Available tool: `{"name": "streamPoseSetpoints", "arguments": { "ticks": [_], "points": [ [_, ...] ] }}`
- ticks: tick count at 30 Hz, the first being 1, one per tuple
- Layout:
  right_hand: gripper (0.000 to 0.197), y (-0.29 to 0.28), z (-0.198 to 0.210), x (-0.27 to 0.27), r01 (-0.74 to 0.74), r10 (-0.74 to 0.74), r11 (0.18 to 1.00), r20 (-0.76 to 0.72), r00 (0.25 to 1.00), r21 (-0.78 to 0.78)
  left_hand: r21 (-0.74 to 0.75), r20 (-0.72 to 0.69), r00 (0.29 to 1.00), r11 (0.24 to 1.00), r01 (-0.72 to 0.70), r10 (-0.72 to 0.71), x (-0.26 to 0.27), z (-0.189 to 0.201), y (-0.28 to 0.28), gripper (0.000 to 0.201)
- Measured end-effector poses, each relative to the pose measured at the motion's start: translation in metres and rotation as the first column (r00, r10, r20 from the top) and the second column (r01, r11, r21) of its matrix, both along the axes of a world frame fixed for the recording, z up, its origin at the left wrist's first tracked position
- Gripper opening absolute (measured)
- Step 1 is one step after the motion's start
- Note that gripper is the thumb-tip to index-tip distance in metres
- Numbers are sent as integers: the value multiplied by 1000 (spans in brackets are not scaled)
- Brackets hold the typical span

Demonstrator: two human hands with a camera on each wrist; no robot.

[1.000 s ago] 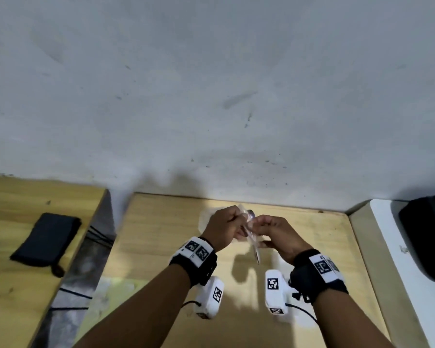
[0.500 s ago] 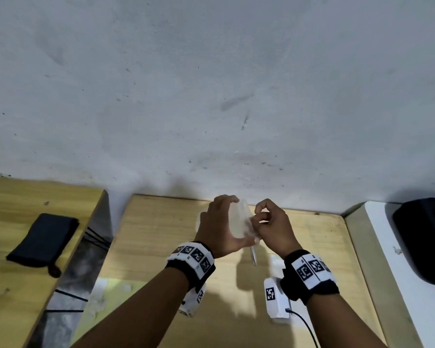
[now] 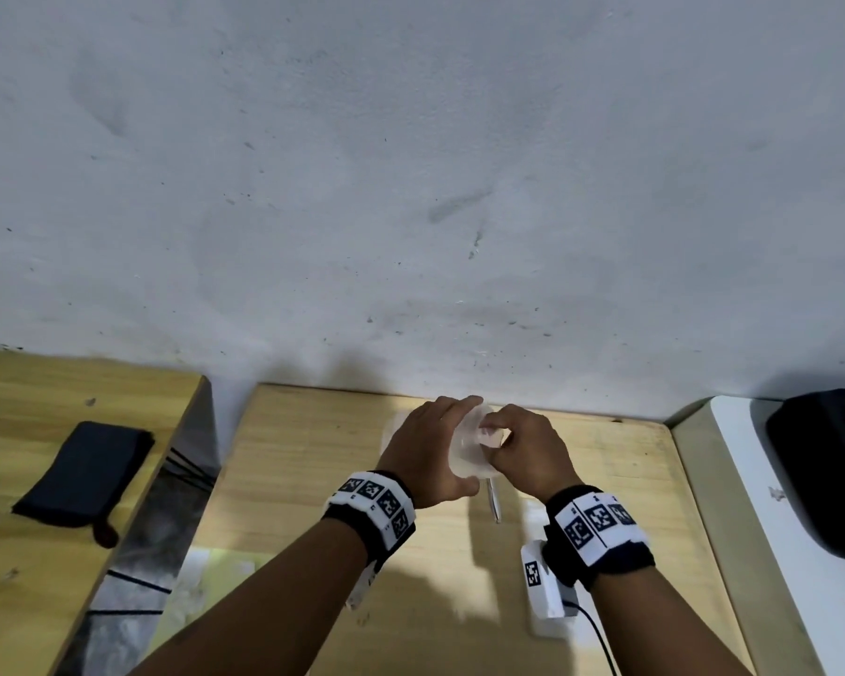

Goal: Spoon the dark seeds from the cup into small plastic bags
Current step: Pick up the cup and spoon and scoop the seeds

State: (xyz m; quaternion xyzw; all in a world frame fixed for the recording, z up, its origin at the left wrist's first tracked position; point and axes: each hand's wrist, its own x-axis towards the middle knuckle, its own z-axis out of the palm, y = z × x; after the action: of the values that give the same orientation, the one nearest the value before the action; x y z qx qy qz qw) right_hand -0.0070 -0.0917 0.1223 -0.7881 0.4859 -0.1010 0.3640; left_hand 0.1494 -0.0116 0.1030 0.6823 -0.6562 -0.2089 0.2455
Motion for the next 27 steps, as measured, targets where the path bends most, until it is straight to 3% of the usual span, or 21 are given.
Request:
{"name": "streamPoseSetpoints", "arguments": {
  "ticks": [3,5,8,11,15,17,27],
  "points": [
    [18,2,-5,1,33,-33,997,-10,999,75,24,-51,999,1000,16,-15,1,-2,1,85],
    [22,4,-11,1,26,-50,982,130,990,185,89,-81,997,996,0,7,1,-3,2,81],
    [7,5,-20,-7,164,-277,920,296,914,356,238,-139,981,966,-98,134,6,-12,4,92],
    [7,1,-55,-20,357,-425,871,155,892,336,371,-123,968,915,-158,217,13,-26,3,100],
    [10,2,-98,-22,399,-367,873,-159,916,280,413,-112,959,890,-192,259,17,-38,6,101],
    [24,4,-108,-18,373,-308,901,-280,910,221,401,-133,954,895,-194,267,18,-42,8,100],
    [22,12,-118,2,410,-315,898,-416,853,160,291,-211,945,939,-184,250,21,-45,23,93]
  ]
}}
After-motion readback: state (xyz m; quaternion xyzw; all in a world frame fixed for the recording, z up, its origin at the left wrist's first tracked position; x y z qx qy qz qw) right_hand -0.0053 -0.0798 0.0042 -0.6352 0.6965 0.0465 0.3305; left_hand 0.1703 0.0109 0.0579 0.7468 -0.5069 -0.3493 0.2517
